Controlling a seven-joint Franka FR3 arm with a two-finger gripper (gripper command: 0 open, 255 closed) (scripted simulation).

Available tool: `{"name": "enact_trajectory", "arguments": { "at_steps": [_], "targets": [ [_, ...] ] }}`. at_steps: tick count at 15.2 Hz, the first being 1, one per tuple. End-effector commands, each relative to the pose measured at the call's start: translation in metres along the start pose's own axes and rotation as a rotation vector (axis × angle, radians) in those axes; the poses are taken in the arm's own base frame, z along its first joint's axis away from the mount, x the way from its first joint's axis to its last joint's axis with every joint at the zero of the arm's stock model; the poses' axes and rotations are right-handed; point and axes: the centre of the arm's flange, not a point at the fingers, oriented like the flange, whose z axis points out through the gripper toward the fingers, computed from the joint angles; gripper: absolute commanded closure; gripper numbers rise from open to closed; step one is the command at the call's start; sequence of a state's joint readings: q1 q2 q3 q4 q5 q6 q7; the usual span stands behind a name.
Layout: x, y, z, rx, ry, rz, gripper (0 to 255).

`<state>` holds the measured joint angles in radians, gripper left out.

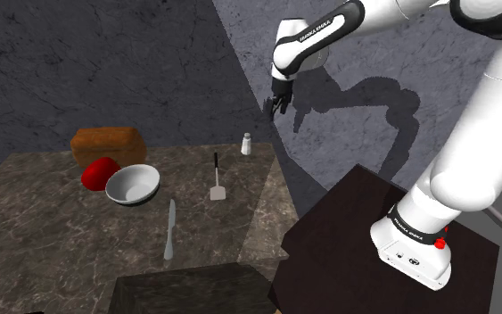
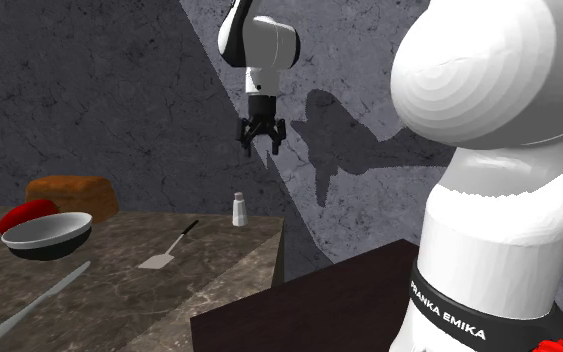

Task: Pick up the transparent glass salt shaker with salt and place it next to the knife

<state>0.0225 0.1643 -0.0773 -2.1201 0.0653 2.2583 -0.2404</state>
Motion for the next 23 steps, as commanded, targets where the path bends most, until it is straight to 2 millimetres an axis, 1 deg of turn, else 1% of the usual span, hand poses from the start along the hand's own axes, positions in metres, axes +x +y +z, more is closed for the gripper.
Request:
{"name": "enact_trajectory", "arguments": {
  "at_steps": [1, 12, 13, 19, 20, 23],
  "targets": [
    [0.020, 0.006, 0.020, 0.007, 0.003, -0.008, 0],
    [0.124, 0.012, 0.120, 0.046, 0.020, -0.052, 0],
    [0.127, 0.012, 0.123, 0.047, 0.020, -0.053, 0],
    [0.127, 0.011, 0.155, 0.047, 0.020, -0.053, 0],
    [0.128, 0.010, 0.163, 0.047, 0.020, -0.053, 0],
    [0.128, 0.010, 0.163, 0.047, 0.020, -0.053, 0]
  ]
}}
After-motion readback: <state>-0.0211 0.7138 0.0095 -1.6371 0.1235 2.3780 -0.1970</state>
